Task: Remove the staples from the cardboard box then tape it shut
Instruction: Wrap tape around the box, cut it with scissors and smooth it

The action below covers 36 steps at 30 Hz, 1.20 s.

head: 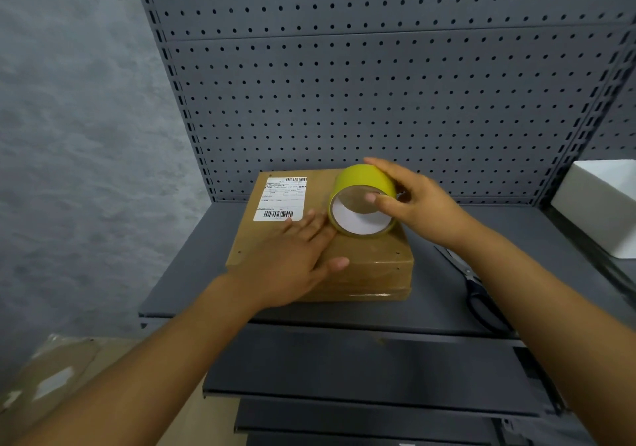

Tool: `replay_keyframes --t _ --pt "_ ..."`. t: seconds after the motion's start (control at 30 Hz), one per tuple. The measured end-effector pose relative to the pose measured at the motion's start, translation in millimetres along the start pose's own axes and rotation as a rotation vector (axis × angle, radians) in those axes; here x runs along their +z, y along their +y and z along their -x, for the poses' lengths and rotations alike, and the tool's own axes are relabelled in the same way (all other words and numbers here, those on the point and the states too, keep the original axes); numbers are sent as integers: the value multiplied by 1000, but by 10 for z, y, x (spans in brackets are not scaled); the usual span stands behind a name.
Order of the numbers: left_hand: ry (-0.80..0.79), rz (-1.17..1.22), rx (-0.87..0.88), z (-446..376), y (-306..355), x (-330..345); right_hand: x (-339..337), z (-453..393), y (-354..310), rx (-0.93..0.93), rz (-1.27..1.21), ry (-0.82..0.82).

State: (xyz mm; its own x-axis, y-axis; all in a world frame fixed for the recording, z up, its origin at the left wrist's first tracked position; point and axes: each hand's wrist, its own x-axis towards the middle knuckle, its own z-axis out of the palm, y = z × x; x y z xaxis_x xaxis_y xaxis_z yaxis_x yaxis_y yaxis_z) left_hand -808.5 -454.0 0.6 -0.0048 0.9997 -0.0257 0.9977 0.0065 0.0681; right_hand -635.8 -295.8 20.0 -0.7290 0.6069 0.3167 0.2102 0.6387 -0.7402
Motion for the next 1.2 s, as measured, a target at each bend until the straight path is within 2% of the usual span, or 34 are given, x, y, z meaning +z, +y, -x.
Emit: replay_keyframes --t 0.1,0.23,0.3,0.47,1.0,1.2 --pt "-16 -31 11 16 40 -44 83 23 -24 26 -118 -19" --pt "-6 -45 15 20 80 -43 248 65 -12 41 -179 115" --pt "-4 -56 8 5 76 -21 254 64 -20 53 -130 135" --pt "-13 -26 7 16 73 -38 122 -2 -95 24 85 26" --pt "46 -60 -42 16 122 18 35 -210 -54 -109 202 -82" --pt "43 -61 -54 25 135 -1 40 -204 -46 -130 251 -50"
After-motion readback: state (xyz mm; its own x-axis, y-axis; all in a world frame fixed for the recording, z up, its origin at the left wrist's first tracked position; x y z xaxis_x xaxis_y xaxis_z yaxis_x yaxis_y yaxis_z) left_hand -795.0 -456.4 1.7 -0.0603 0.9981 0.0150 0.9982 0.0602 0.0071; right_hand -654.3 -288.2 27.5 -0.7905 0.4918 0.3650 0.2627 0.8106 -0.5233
